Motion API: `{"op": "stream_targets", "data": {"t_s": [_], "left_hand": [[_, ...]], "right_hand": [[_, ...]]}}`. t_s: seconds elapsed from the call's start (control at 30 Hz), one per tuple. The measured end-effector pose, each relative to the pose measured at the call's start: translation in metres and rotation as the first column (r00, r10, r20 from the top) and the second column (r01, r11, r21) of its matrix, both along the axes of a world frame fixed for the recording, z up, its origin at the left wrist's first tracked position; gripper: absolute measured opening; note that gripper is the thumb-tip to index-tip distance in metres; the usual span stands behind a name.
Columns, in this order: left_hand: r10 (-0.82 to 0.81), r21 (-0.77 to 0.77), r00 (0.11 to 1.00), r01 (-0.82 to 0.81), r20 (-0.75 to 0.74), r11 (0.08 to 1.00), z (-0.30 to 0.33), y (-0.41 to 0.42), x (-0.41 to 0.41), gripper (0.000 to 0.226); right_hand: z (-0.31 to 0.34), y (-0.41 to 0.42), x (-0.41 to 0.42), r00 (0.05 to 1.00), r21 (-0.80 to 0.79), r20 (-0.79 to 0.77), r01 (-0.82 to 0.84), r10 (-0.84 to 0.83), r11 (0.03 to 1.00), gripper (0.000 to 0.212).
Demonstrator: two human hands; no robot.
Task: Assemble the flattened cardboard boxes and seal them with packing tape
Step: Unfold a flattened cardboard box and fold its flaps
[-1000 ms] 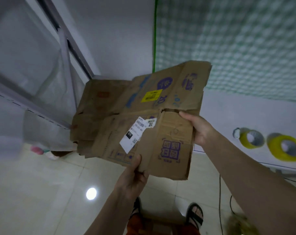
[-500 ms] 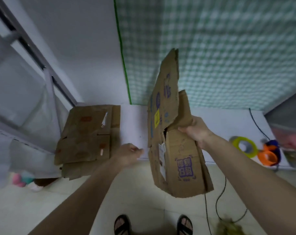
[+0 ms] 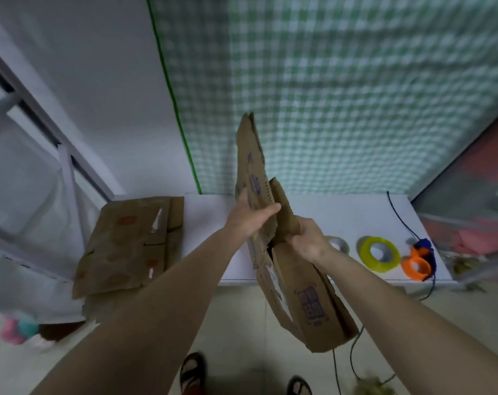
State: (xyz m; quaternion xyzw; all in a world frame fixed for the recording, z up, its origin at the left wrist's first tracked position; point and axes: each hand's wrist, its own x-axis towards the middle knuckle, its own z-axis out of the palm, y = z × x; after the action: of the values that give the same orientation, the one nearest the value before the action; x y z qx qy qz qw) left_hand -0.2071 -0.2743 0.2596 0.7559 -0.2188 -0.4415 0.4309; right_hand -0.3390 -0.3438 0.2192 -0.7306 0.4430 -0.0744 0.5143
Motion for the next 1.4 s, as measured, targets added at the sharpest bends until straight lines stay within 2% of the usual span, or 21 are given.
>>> {"op": "stream_targets", "data": {"t_s": [0.17,0.23,0.33,0.37,0.53,0.77,0.87,0.93,1.07,1.17,1.33,1.4], "left_hand": [[-0.079,0.187,0.997,0.075,0.015,0.979,-0.026,-0.021,0.034,0.079],[-0.090,0.200,0.996,0.084,0.021,0.976,-0.039,-0.022,0.050,0.067],[-0.039,0.186,0.998,0.047,-0.048,0.981,-0.025,-0.008,0.064,0.026],[-0.018,0.191,0.997,0.031,-0.069,0.981,-0.024,-0.003,0.070,0.020],[-0.020,0.236,0.991,0.051,-0.134,0.970,-0.026,0.015,0.103,0.012],[0.108,0.165,0.979,-0.079,-0.170,0.983,-0.037,0.010,0.111,0.023],[0.118,0.163,0.980,-0.092,-0.159,0.982,-0.040,0.004,0.108,0.023],[0.049,0.181,0.993,-0.028,-0.112,0.983,-0.042,-0.002,0.105,0.033],[-0.132,0.227,0.991,0.122,0.028,0.966,-0.044,-0.011,0.100,0.046],[-0.242,0.268,0.965,0.208,0.100,0.941,-0.041,-0.011,0.103,0.047],[-0.397,0.368,0.906,0.323,0.146,0.872,-0.039,-0.002,0.115,0.046],[-0.441,0.417,0.886,0.350,0.143,0.839,-0.038,0.004,0.120,0.052]], "right_hand": [[-0.001,0.005,0.018,0.997,-0.031,-0.076,0.004,-0.006,0.999,0.018],[0.000,0.003,0.026,0.995,-0.038,-0.087,0.054,-0.057,0.998,0.018],[0.003,-0.007,0.034,0.987,-0.056,-0.101,0.119,-0.124,0.991,0.017],[0.005,-0.011,0.036,0.986,-0.064,-0.102,0.127,-0.133,0.990,0.017],[0.012,-0.028,0.043,0.968,-0.180,-0.207,0.103,-0.140,0.978,0.025],[0.014,-0.025,0.034,0.953,-0.196,-0.295,0.010,-0.068,0.980,0.031],[0.008,-0.018,0.019,0.881,-0.164,-0.473,-0.119,0.028,0.979,0.030],[0.008,-0.016,0.014,0.832,-0.148,-0.552,-0.162,0.055,0.976,0.031],[0.013,-0.016,0.012,0.857,-0.180,-0.515,-0.095,-0.011,0.979,0.032],[0.013,-0.019,0.017,0.868,-0.207,-0.495,-0.070,-0.043,0.976,0.031],[0.015,-0.030,0.027,0.882,-0.257,-0.454,0.007,-0.127,0.966,0.030],[0.018,-0.036,0.030,0.886,-0.275,-0.433,0.048,-0.168,0.960,0.030]]}}
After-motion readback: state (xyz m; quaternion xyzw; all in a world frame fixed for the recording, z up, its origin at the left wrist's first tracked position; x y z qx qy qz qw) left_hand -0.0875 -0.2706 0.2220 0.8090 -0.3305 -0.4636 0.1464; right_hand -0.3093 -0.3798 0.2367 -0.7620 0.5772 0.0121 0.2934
